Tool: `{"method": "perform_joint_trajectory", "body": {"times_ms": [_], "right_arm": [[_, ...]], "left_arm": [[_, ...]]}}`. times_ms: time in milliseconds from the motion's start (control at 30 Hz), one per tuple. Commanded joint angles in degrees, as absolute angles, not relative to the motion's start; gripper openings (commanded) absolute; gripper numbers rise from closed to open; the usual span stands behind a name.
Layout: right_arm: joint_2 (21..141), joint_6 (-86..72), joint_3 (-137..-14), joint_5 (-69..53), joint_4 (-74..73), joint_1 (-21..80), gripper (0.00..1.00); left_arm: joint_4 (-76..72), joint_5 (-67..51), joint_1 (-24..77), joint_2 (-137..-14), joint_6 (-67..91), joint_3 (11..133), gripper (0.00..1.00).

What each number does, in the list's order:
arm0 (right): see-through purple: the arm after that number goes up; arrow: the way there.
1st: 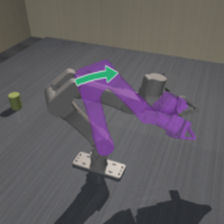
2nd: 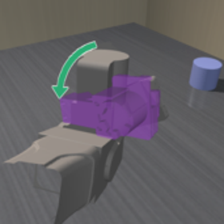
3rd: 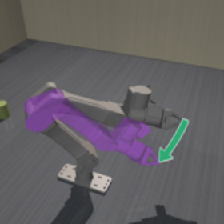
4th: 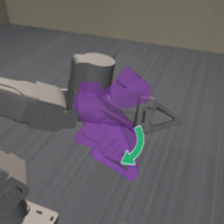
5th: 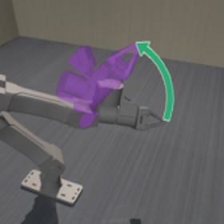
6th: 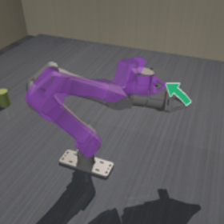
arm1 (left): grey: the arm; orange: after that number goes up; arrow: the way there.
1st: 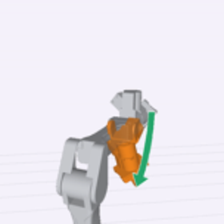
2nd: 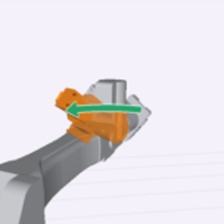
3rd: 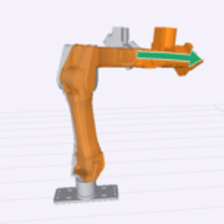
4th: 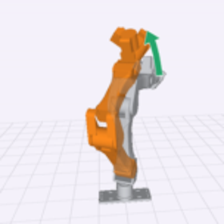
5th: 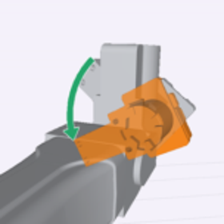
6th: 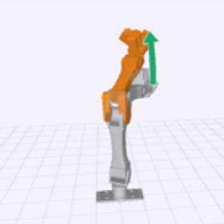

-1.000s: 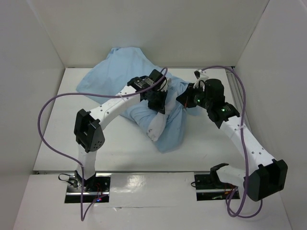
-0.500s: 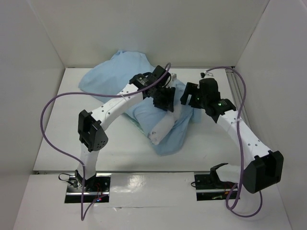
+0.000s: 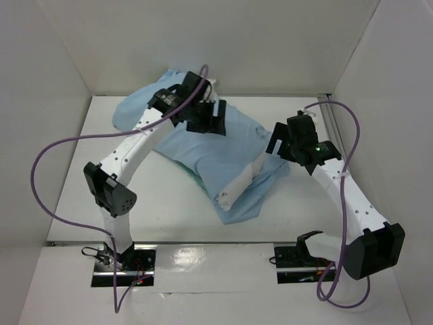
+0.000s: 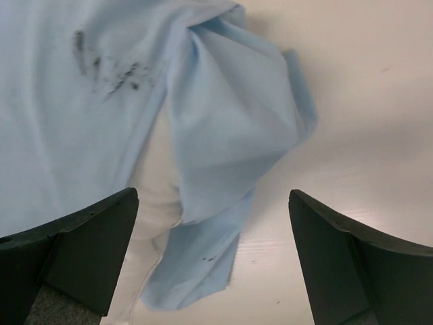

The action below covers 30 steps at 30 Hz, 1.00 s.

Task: Put the pillow into the pillowcase

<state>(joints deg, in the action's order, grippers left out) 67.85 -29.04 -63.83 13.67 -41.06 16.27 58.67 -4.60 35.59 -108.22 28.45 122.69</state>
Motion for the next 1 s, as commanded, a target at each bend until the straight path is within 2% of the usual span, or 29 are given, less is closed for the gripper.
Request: {"method": "perform_joint_trajectory", "body": {"times_ms": [0,100,233,300,333,500,533,567,600,667,700,800,967], "right_arm": [[65.4,-28.1,-67.8,7.4,-40.6,18.1,0.99],[65.9,-30.6,-67.2,6.5,-37.1,24.4,0.94],[69.4,-34.3,-66.4,10.5,-34.8,34.4,0.94],[72.5,-35.9,-67.0,10.5,-34.1,35.9,0.99],[73.5,-37.3,-67.0,10.5,-33.6,35.9,0.99],[78.4,-39.4,-65.3,7.9,-31.0,35.9,0.99],[80.2,-39.4,-65.3,7.4,-31.0,35.9,0.99],[81.1,-39.4,-64.6,7.4,-30.2,35.9,0.99],[81.9,-39.4,-64.6,7.4,-29.1,35.9,0.99],[84.1,-38.0,-64.6,7.4,-28.4,35.9,0.96],[84.1,-37.4,-64.6,7.4,-28.4,35.9,0.95],[84.7,-34.8,-64.6,7.4,-27.0,35.3,0.87],[86.7,-27.6,-64.6,4.6,-22.2,30.0,0.82]], "left_arm": [[53.4,4.1,25.9,-105.0,28.1,116.1,0.91],[49.1,5.8,20.7,-105.6,27.2,113.0,0.93],[41.5,8.1,17.2,-109.0,27.8,110.2,0.93],[35.9,9.0,16.6,-110.4,27.8,108.8,0.95],[34.2,9.1,16.6,-111.7,27.0,108.8,0.99],[31.7,4.3,16.6,-118.8,27.0,113.1,1.00],[31.7,3.2,16.6,-121.0,27.7,113.7,0.93],[31.7,2.0,16.6,-121.0,27.7,114.3,0.93],[31.7,-0.2,16.6,-122.7,27.7,114.8,0.70],[31.7,-0.9,16.6,-123.2,28.2,114.8,0.08],[32.6,-0.9,16.6,-123.2,28.2,114.8,0.00],[32.6,0.0,16.6,-118.3,28.2,109.1,0.00],[34.3,5.9,18.5,-100.8,31.3,91.9,0.00]]}}
